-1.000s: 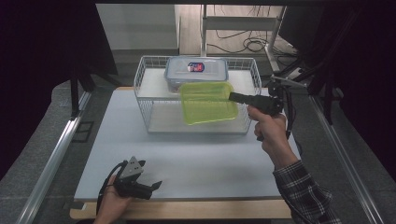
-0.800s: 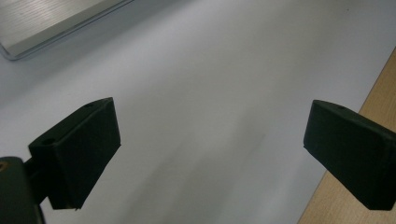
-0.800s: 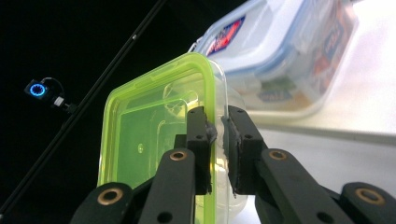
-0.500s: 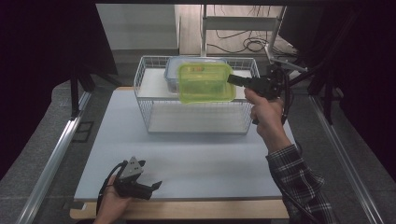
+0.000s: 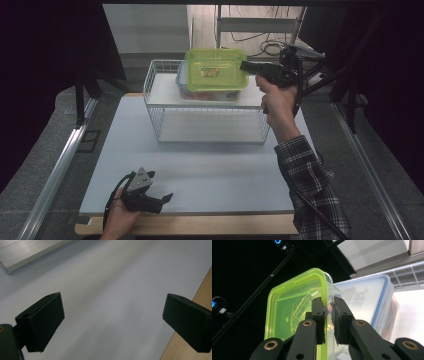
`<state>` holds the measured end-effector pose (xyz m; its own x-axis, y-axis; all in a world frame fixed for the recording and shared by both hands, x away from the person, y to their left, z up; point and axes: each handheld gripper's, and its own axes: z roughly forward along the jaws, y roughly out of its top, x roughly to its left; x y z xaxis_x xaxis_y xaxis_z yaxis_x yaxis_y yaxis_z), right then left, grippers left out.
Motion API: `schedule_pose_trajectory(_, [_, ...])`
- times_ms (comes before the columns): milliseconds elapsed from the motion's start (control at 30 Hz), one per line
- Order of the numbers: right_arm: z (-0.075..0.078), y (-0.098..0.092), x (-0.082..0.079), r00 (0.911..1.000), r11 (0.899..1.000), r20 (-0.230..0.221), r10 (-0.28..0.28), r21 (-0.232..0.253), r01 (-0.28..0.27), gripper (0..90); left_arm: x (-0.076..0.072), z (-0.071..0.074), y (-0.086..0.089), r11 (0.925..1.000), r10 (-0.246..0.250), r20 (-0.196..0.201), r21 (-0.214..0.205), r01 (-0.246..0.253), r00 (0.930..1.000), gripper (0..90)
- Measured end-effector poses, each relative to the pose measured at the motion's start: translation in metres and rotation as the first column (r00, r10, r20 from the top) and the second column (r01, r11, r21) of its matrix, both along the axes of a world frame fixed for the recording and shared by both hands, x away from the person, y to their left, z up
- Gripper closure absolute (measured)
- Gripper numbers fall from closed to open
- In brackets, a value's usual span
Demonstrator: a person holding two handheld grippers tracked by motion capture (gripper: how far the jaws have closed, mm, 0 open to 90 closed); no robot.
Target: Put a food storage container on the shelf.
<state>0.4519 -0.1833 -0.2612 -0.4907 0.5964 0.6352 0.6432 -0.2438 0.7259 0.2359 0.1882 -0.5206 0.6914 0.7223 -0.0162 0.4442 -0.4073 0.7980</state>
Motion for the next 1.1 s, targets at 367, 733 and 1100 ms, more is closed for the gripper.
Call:
schedule_pose_trajectory(367, [0.008,0.015,0.017,0.9978,0.996,0.020,-0.063,-0.055,0.064,79.9,0.000,0.000,0.001,1.0000,-0.001,0.000,-0.003,0.001,1.0000,3.8])
schedule_pose_trajectory(733, [0.002,0.026,0.023,0.9931,0.990,0.006,-0.117,-0.073,0.117,79.7,0.000,0.000,0.000,1.0000,-0.004,-0.002,-0.003,0.004,1.0000,3.8])
schedule_pose_trajectory(1100, [0.002,0.039,0.025,0.9897,0.970,0.038,-0.138,-0.196,0.143,72.9,0.001,-0.001,-0.001,1.0000,-0.006,-0.004,-0.001,0.006,1.0000,3.8])
